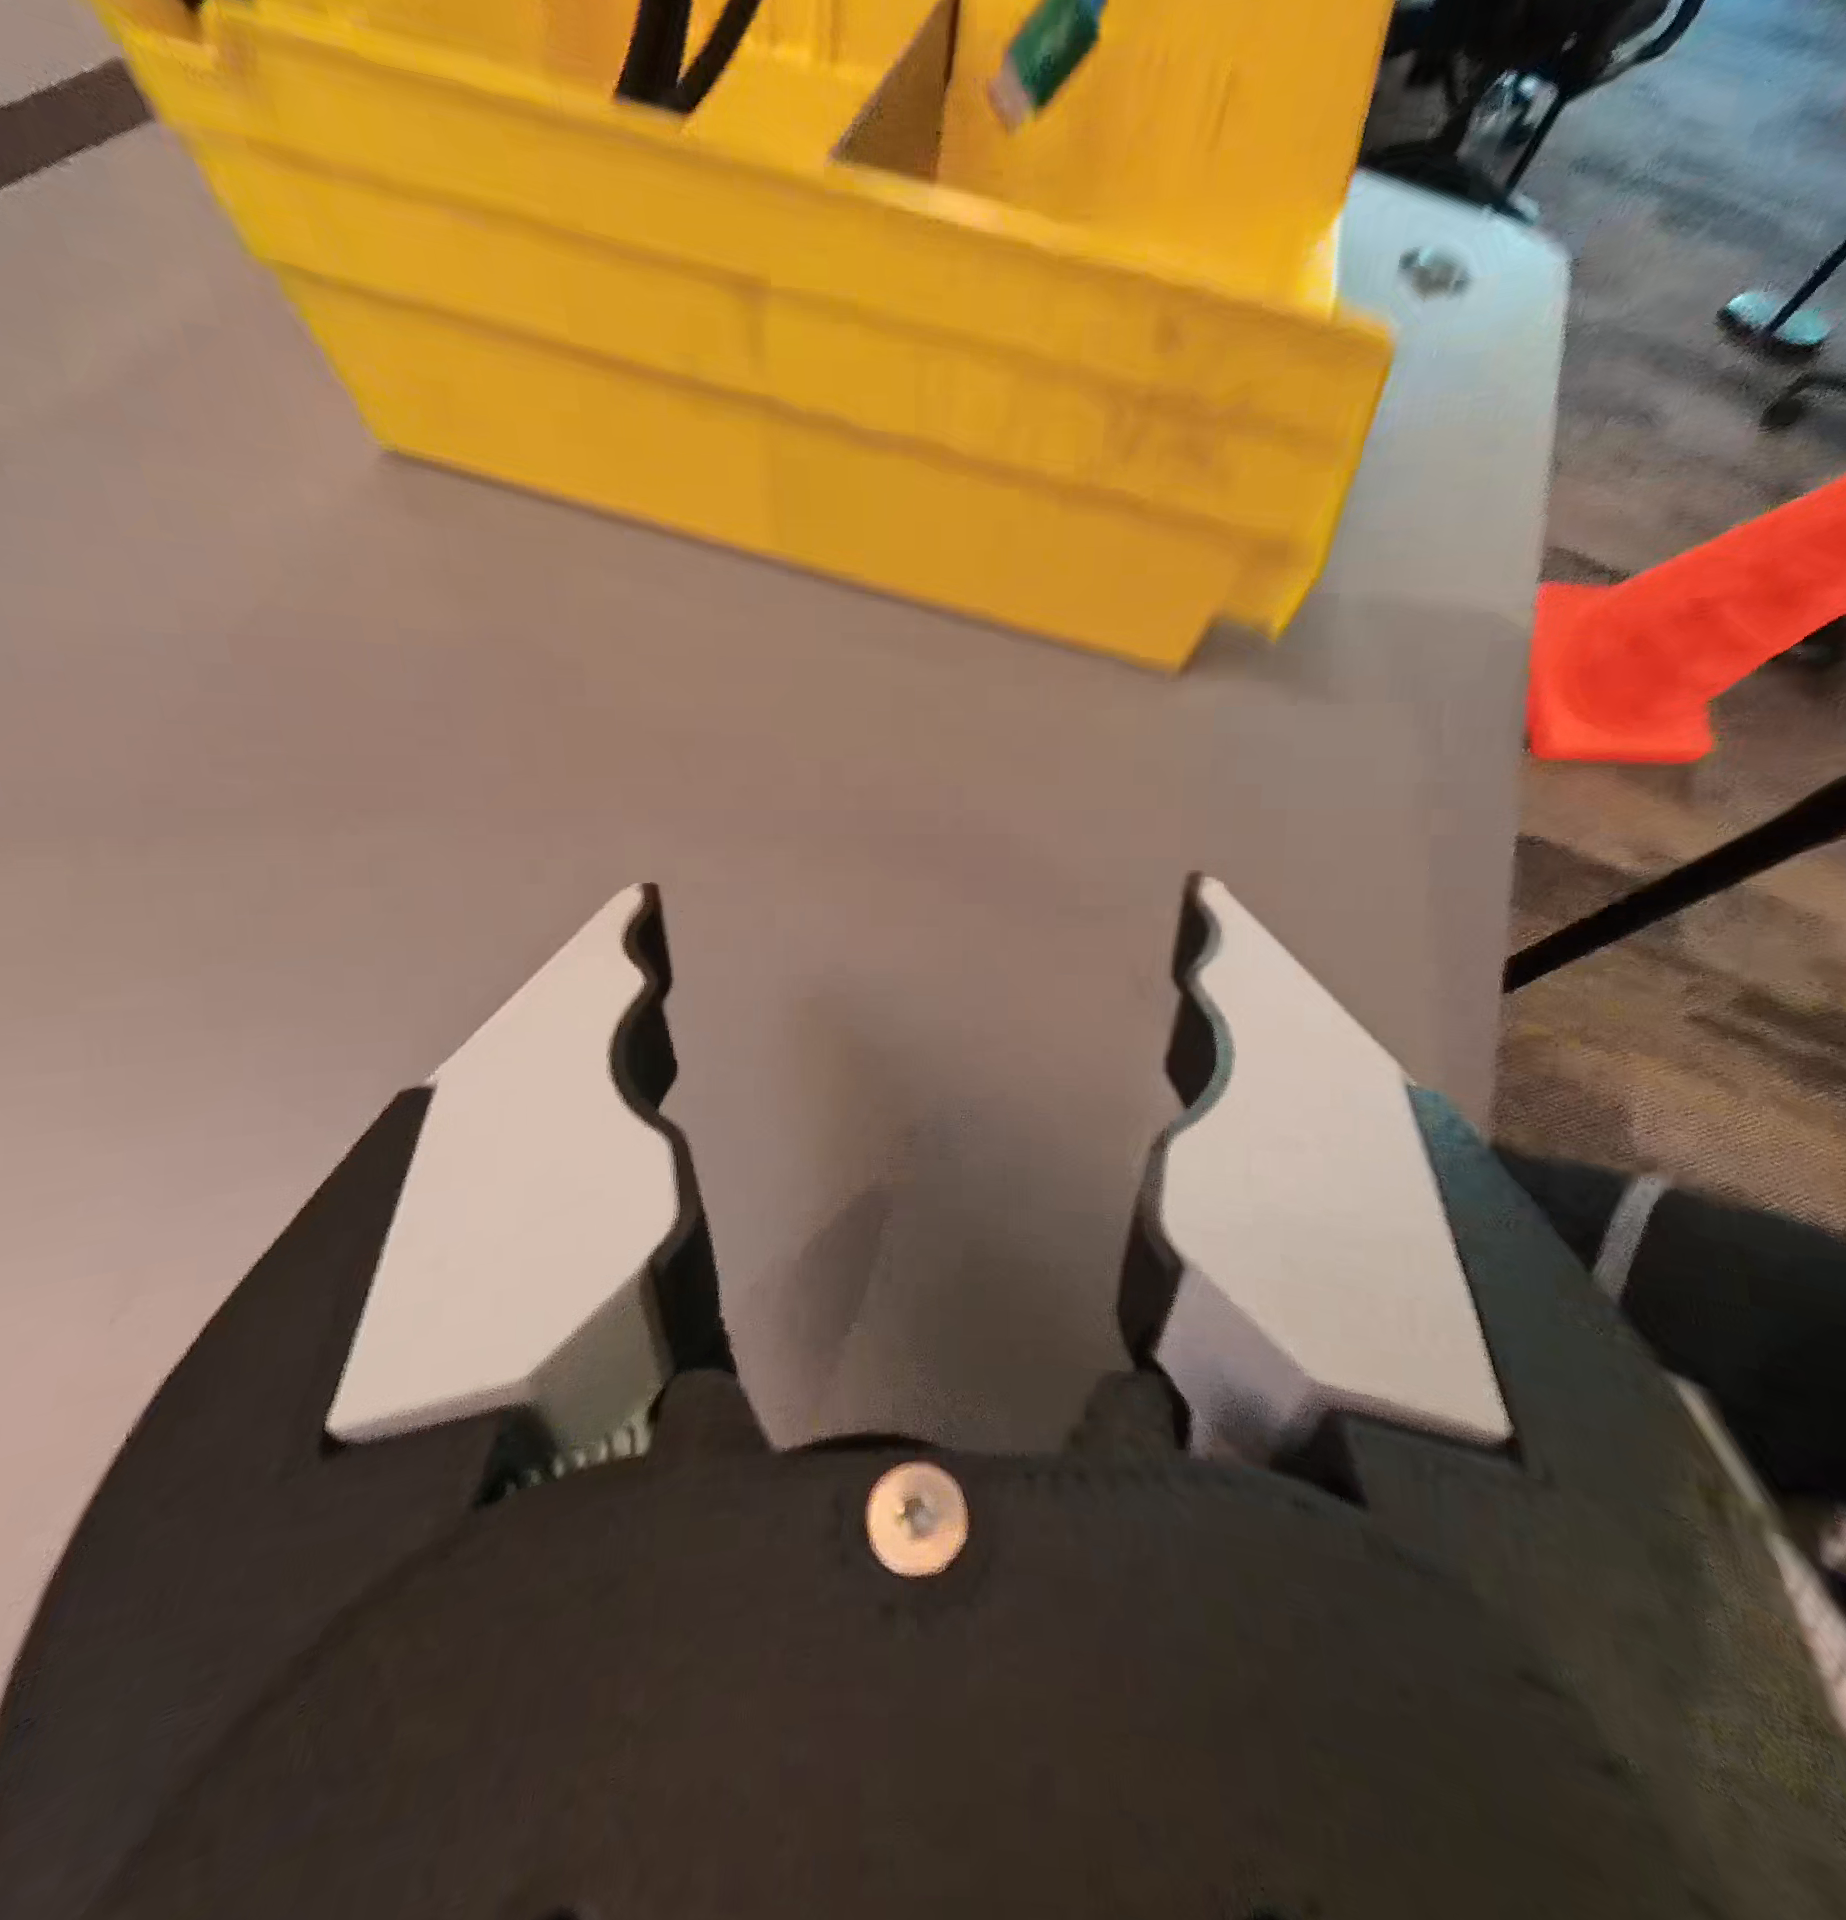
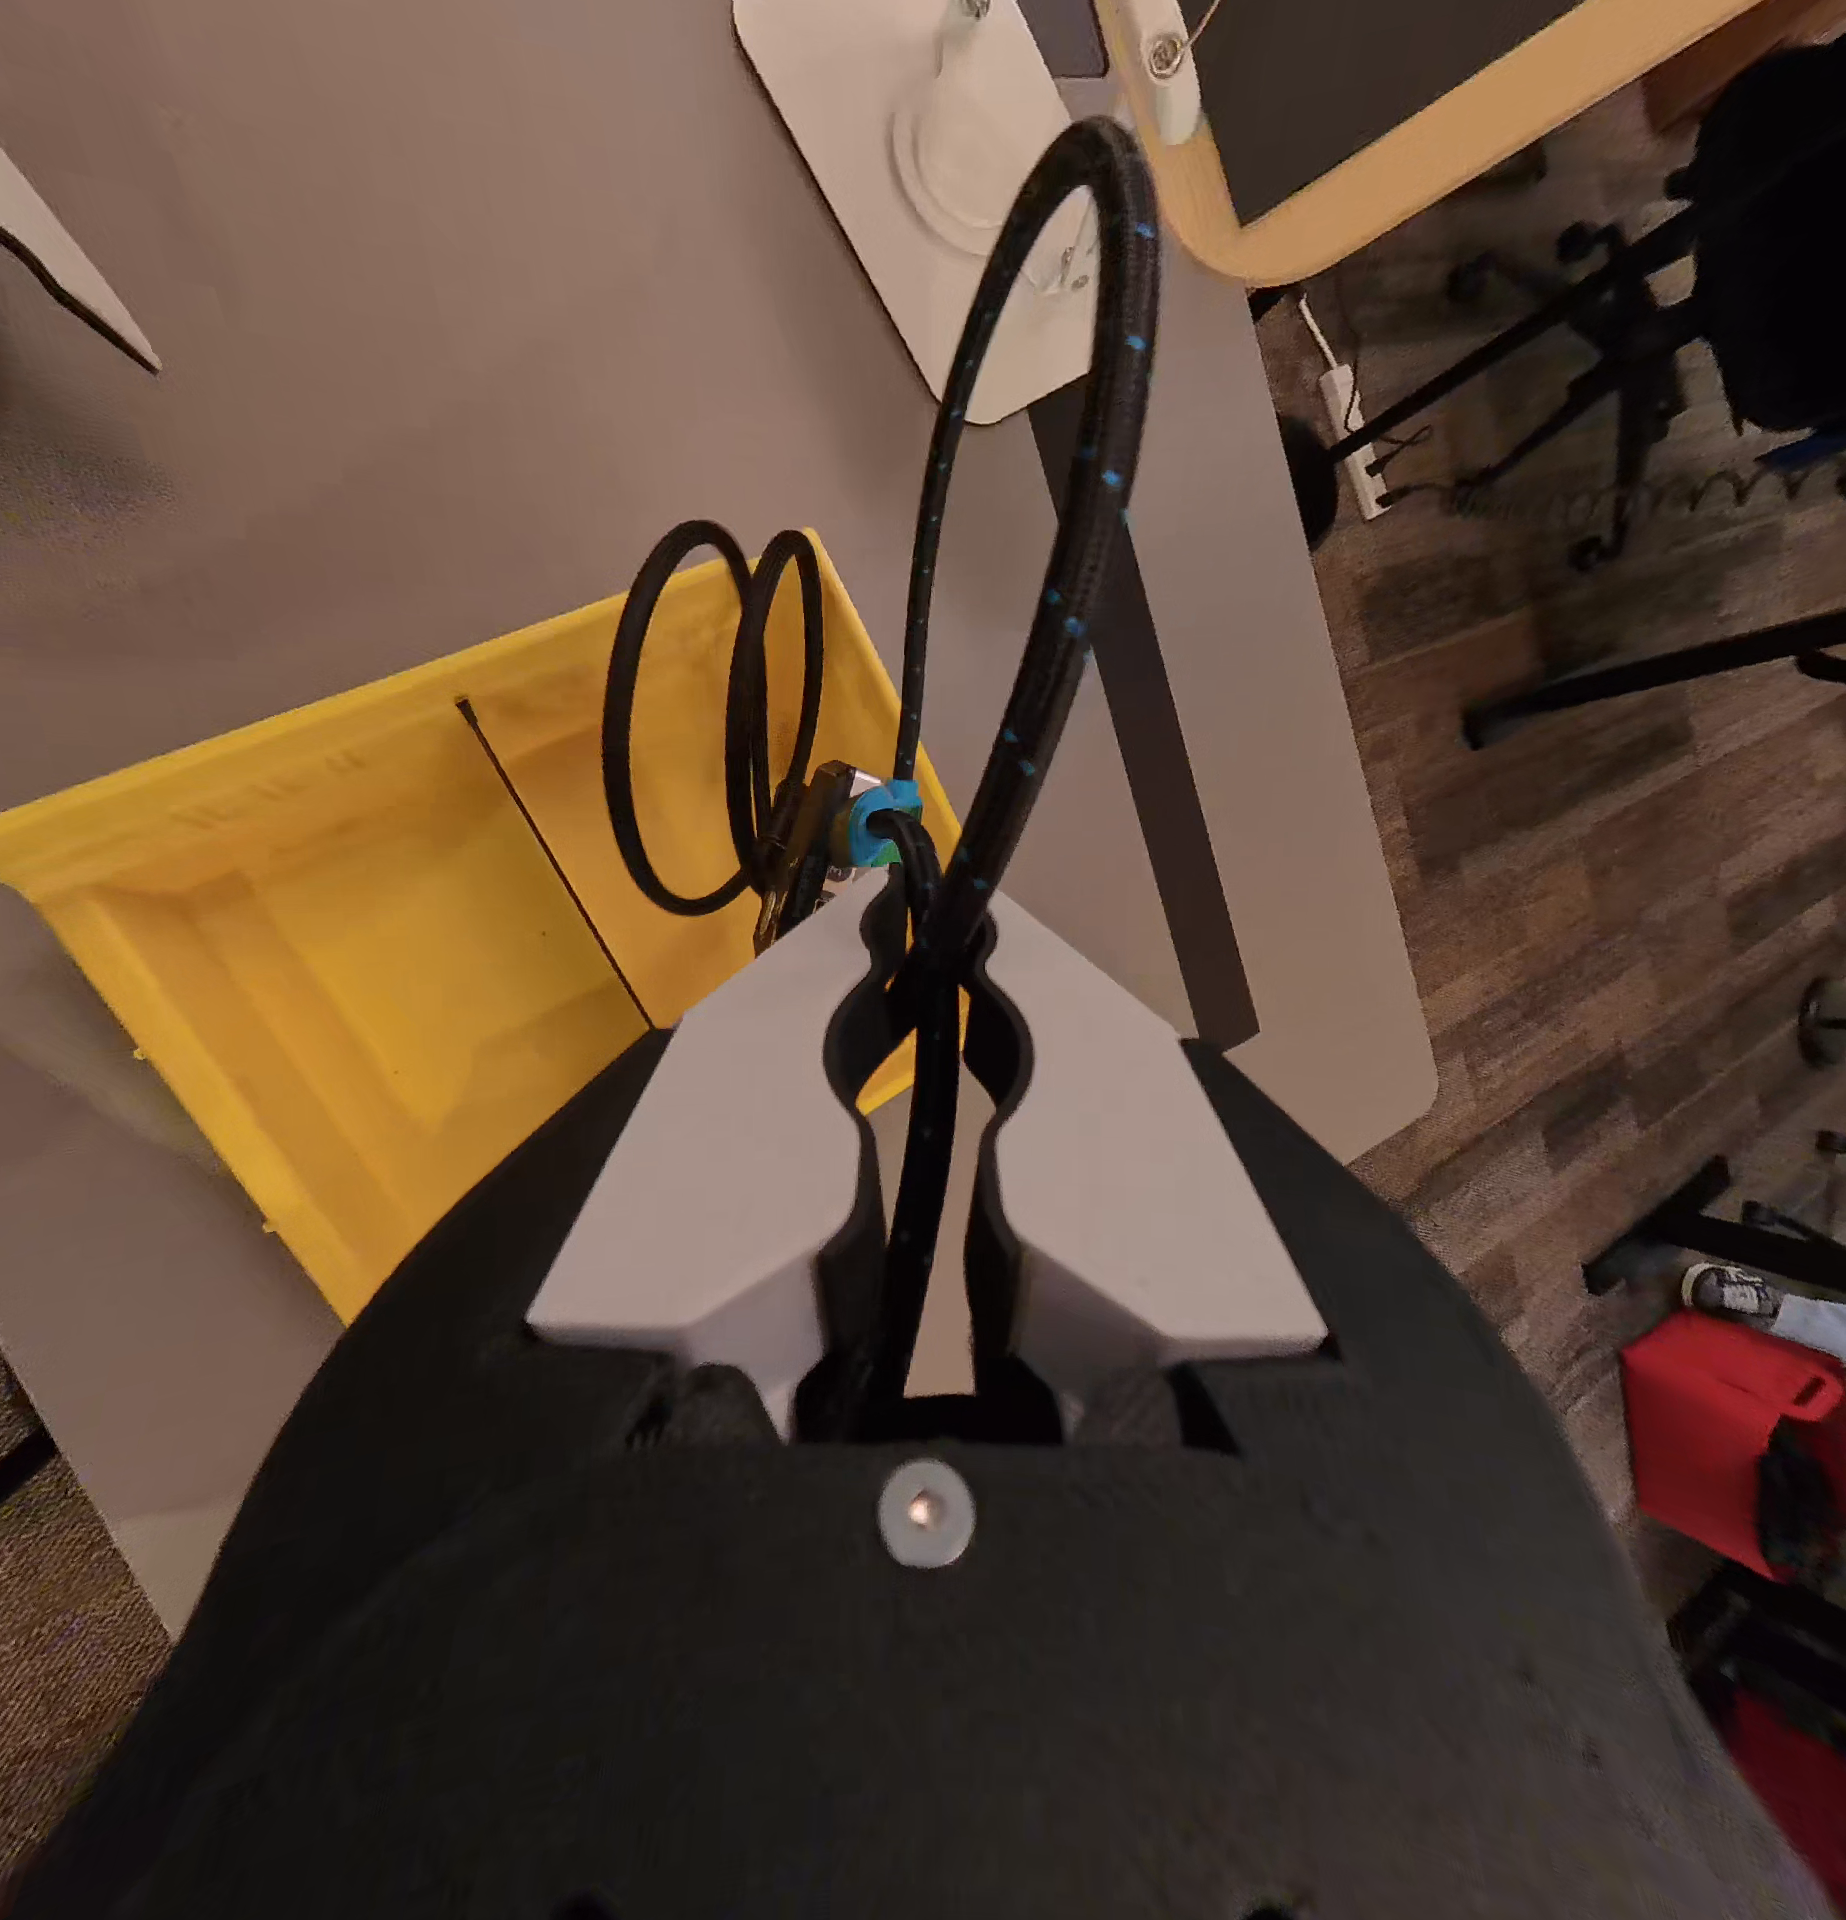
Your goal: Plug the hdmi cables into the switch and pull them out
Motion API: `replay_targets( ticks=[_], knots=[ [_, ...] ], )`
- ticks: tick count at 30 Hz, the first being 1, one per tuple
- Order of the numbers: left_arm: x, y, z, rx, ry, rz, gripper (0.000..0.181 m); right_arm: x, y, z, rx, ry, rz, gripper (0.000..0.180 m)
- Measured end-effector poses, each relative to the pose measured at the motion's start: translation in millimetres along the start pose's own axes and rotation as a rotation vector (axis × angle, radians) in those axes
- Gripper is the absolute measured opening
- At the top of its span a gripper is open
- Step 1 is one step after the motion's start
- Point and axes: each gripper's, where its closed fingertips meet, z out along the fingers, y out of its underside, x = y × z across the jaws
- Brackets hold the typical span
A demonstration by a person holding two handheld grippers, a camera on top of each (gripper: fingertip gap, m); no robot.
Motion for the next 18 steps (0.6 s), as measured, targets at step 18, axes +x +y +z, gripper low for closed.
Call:
replay_targets(
  ticks=[18],
  knots=[
    [-36, -27, 50, 0.051, -0.007, -0.08, 0.08, 41, -50, 12, 0.217, 0.23, -0.08, 0.008]
  ],
)
